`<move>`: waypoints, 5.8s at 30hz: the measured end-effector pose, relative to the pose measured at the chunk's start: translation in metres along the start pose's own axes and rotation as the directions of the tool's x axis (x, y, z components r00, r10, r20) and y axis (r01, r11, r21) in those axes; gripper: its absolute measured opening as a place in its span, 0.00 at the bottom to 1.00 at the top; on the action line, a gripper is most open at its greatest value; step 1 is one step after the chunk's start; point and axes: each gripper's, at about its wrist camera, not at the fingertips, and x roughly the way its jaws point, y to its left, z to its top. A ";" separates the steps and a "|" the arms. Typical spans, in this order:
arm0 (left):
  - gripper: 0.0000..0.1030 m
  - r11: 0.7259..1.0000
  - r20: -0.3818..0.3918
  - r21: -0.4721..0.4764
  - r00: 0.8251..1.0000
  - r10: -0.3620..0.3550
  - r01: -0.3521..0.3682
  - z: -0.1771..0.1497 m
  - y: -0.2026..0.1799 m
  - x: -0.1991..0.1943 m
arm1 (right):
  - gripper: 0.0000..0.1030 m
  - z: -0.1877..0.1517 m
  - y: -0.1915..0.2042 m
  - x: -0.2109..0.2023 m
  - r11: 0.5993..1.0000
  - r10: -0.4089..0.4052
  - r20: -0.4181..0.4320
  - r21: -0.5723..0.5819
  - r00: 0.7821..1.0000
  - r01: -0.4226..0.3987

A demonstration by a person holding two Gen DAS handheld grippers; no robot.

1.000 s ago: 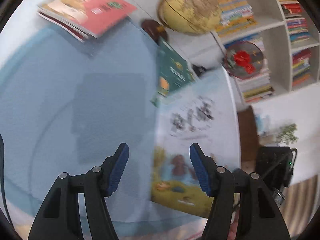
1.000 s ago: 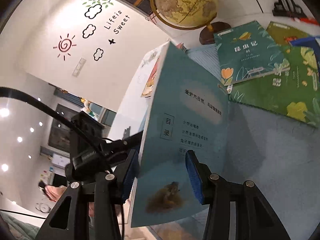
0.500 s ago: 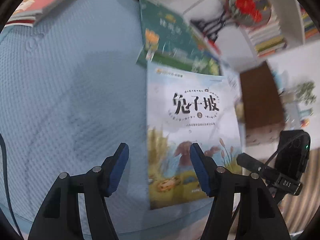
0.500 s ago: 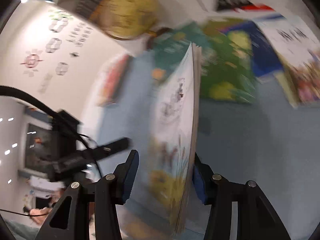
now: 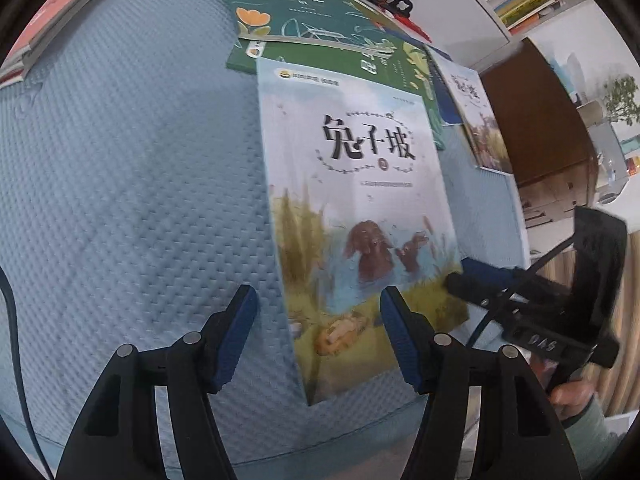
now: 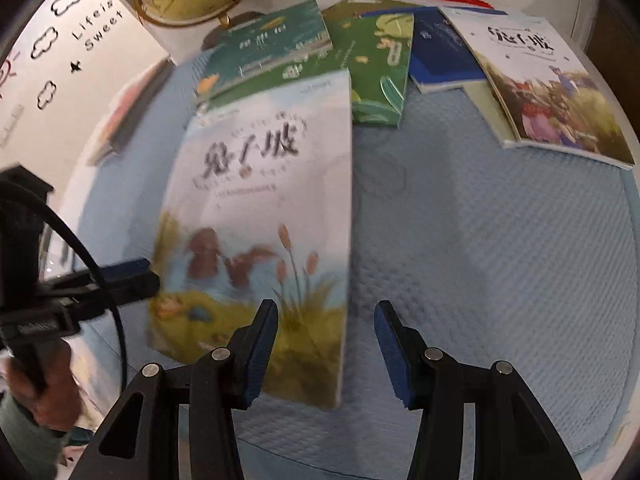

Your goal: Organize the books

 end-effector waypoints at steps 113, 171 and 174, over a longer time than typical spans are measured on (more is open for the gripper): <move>0.27 0.923 0.295 -0.372 0.930 0.217 -0.098 0.090 0.272 -0.150 | 0.34 0.252 0.304 0.123 0.915 0.287 -0.036 -0.284 0.957 -0.285; 0.62 0.994 0.223 -0.060 0.969 0.108 -0.097 0.093 -0.048 -0.004 | 0.54 0.079 -0.097 -0.087 0.973 0.124 0.116 0.179 0.986 -0.143; 0.62 0.987 0.232 -0.079 0.961 0.152 -0.137 0.115 -0.043 -0.001 | 0.54 0.110 -0.094 -0.083 0.982 0.119 0.152 0.128 0.981 -0.139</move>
